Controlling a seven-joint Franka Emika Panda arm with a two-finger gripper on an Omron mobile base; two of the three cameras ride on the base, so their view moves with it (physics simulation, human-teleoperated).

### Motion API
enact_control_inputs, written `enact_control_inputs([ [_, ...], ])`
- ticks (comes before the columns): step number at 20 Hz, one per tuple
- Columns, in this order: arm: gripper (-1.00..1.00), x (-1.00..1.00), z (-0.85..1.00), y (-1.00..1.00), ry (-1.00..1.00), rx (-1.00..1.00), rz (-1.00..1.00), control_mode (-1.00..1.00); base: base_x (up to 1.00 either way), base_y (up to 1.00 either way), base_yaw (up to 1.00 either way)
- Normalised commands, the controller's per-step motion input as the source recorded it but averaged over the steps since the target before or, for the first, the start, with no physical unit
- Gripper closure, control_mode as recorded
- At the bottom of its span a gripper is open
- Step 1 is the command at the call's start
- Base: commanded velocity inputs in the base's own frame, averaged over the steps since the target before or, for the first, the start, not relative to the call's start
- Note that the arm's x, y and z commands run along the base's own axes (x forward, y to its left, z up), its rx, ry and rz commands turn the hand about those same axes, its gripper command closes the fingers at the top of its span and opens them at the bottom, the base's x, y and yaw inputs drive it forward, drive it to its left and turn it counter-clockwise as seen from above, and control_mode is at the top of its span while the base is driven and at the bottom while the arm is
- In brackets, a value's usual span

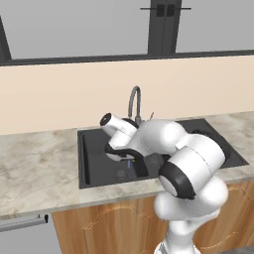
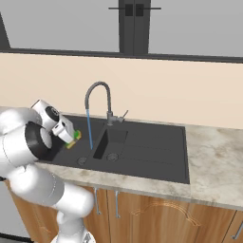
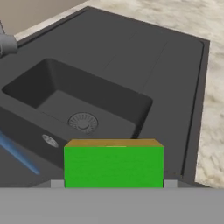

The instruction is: Soak the sponge with water for a few seconds and then drop it inside the sink.

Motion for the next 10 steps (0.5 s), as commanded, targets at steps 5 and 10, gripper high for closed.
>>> enact_control_inputs([
  [5,1.00,0.36,-0.24,0.00,0.00,-0.02,-0.01,-1.00,0.00,0.00,0.00],
  [10,1.00,0.38,-0.12,0.00,0.00,-0.02,0.00,-1.00,0.00,0.00,0.00],
])
